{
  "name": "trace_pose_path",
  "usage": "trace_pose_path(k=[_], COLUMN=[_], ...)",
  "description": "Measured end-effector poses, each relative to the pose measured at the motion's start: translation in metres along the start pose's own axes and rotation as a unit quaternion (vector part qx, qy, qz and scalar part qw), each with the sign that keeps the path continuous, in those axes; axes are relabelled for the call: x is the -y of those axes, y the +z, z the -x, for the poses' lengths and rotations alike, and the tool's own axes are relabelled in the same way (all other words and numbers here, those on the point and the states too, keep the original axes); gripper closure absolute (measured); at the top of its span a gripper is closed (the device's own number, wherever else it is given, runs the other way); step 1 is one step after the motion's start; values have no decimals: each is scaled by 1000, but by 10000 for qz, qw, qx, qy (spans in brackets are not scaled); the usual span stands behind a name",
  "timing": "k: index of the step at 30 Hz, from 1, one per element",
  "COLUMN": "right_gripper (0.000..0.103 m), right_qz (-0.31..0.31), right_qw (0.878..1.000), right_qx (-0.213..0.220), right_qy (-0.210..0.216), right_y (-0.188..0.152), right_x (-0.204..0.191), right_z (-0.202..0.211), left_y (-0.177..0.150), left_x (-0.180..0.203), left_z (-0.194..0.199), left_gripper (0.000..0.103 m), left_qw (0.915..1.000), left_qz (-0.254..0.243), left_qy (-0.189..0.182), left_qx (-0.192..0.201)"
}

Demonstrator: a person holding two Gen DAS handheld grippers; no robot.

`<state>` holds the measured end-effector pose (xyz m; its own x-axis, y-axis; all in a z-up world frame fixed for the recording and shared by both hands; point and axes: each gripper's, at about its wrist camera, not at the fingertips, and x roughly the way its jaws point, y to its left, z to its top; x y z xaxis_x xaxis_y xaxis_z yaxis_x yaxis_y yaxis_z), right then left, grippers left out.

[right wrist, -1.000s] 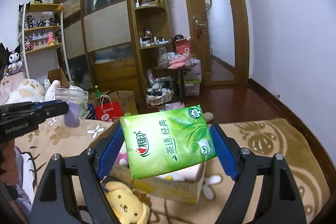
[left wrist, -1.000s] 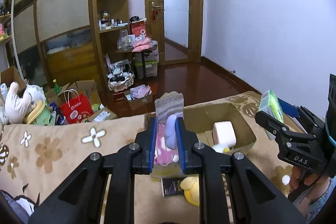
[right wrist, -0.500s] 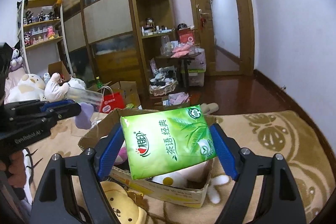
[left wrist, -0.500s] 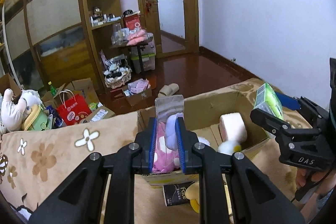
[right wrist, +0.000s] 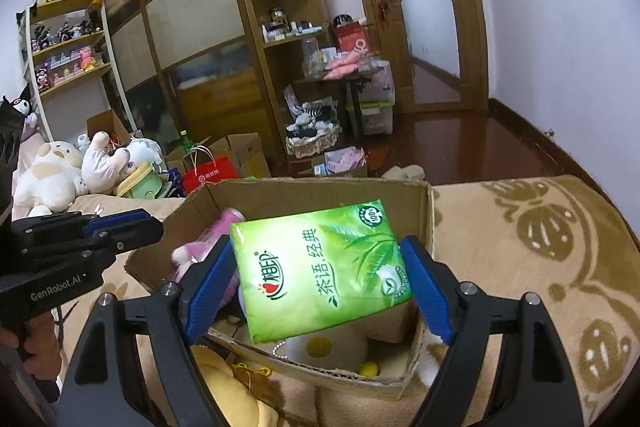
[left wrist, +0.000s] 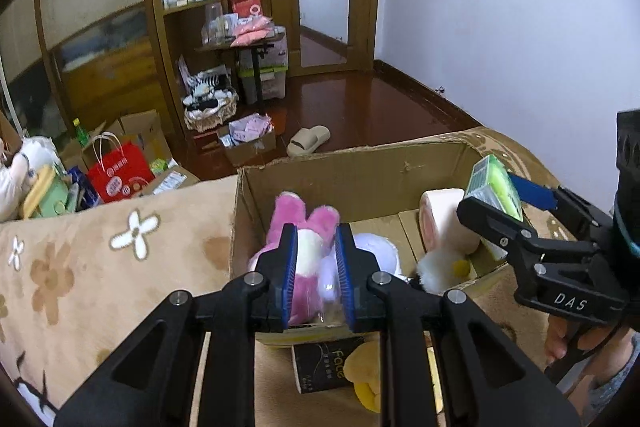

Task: Organize soft objects
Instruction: 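Lift the bag and tissue pack and carry both over the box, then open both tools to drop the bag and green tissue pack into the box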

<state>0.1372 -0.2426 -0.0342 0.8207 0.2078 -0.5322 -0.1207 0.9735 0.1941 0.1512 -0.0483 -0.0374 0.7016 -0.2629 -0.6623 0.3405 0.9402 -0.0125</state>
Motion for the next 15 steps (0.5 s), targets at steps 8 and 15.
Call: trace_pose_path(k=[8, 15], right_gripper=[3, 0], right_qz=[-97, -29], right_qw=[9999, 10000], right_qx=[-58, -51], right_qy=[13, -21], right_y=[-1, -2], right_x=[3, -3], right_z=[-1, 9], left_y=[-5, -4], left_x=[-9, -9], left_z=[-2, 14], left_gripper=[62, 44], left_qw=[9996, 9993], left_qz=[141, 50], left_qy=[145, 352], left_qx=[-179, -89])
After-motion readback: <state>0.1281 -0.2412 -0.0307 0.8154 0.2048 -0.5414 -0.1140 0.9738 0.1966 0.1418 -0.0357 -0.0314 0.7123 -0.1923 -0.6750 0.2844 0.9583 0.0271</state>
